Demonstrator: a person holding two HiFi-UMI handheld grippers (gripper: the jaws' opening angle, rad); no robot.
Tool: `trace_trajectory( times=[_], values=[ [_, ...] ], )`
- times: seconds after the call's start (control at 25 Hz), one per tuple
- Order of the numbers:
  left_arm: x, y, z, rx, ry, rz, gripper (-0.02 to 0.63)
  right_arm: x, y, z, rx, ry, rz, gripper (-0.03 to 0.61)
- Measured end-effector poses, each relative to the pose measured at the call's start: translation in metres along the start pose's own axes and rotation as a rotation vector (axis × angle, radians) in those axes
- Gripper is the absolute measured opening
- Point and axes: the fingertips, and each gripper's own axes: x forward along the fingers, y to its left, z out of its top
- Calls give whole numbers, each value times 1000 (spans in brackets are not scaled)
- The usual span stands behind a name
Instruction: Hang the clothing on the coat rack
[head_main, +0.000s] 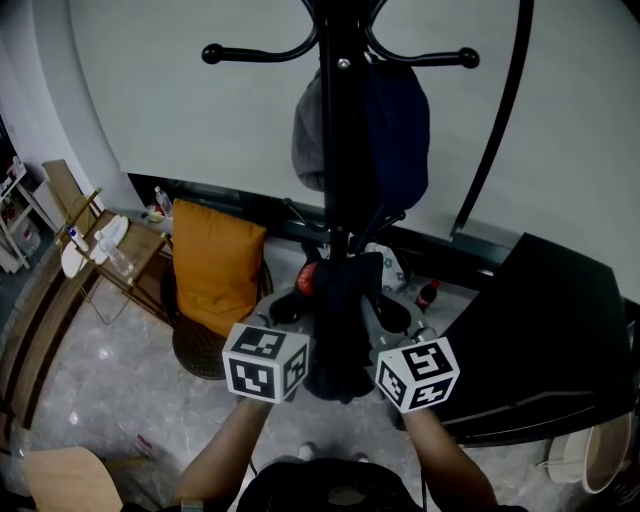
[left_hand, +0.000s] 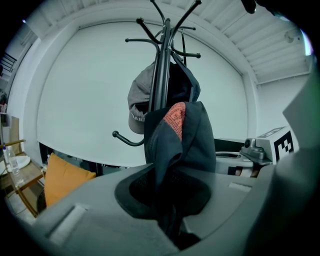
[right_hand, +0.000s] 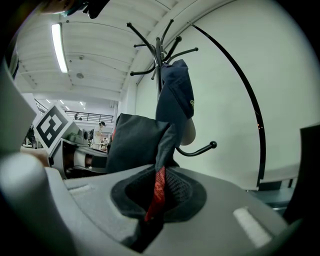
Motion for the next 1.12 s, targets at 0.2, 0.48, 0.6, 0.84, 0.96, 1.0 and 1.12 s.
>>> trace_trajectory(
  times=[0.2, 0.48, 0.6, 0.84, 0.96, 1.0, 1.12],
  values=[
    [5, 3, 4, 0, -9, -10, 32, 9, 0, 2, -3, -1, 3, 29],
    [12, 6, 4, 2, -12, -21, 34, 18, -2, 0, -1, 1, 3, 29],
    [15, 6, 5, 2, -13, -27, 34, 22, -4, -1, 1, -1, 2, 29],
    [19, 9, 3, -3, -14, -37, 34, 28, -8, -4, 16, 0, -7, 29],
    [21, 9, 1, -5, -12, -40, 34, 31, -9, -6, 17, 5, -10, 29],
    [22, 10, 1, -5, -12, -41, 34, 31, -9, -6, 18, 6, -11, 29],
    [25, 10, -1, -8, -8, -41, 32, 33, -11, -9, 19, 10, -13, 29]
  ],
)
